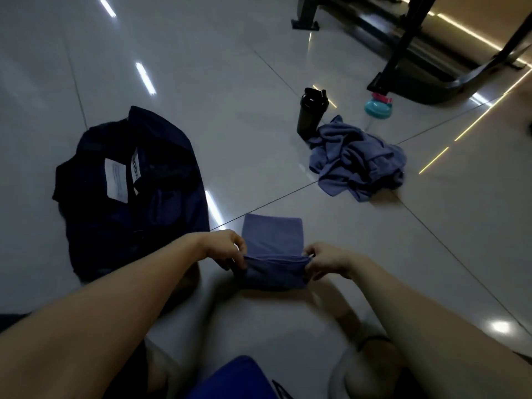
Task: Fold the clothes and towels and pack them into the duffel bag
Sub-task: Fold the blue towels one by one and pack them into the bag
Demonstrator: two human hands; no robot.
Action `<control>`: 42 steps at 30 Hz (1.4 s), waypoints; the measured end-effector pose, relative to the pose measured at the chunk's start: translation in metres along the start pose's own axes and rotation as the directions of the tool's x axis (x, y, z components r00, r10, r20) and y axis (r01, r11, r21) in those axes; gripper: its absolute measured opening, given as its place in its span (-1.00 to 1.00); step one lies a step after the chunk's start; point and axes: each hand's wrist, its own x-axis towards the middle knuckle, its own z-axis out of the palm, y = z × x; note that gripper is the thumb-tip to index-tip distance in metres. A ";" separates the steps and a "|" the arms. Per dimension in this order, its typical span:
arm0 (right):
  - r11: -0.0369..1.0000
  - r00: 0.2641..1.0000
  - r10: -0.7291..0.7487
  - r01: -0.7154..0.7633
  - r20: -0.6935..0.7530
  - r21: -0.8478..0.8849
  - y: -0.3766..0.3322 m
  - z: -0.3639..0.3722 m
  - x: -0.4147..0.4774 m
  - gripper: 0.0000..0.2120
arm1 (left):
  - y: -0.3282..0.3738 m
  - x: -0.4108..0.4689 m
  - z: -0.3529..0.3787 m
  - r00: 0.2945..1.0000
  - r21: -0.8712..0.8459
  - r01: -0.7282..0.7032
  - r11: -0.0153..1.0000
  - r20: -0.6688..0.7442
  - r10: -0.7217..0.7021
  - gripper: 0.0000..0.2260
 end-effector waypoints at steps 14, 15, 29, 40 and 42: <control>0.951 0.874 -0.014 0.162 -0.486 0.264 -0.008 -0.008 0.054 -0.93 | 0.012 0.053 0.000 0.803 -0.386 -0.233 0.892 -0.594 -0.047 -0.85; 0.951 0.867 0.004 0.150 -0.499 0.270 -0.006 -0.009 0.063 -0.96 | 0.013 0.058 0.000 0.788 -0.381 -0.233 0.895 -0.613 -0.056 -0.87; 0.976 0.803 0.164 -0.049 -0.574 0.211 0.007 -0.017 0.111 -0.69 | 0.008 0.095 -0.011 0.739 -0.192 -0.053 0.980 -0.667 -0.091 -0.94; 0.692 0.631 -0.585 0.060 -0.510 -0.719 0.013 0.038 0.093 -0.49 | -0.002 0.089 0.051 0.663 0.711 -0.068 0.700 -0.492 0.564 -0.43; 0.676 0.745 -0.520 0.060 -0.418 -0.735 0.022 0.045 0.092 -0.38 | -0.006 0.092 0.053 0.738 0.744 -0.029 0.667 -0.434 0.516 -0.40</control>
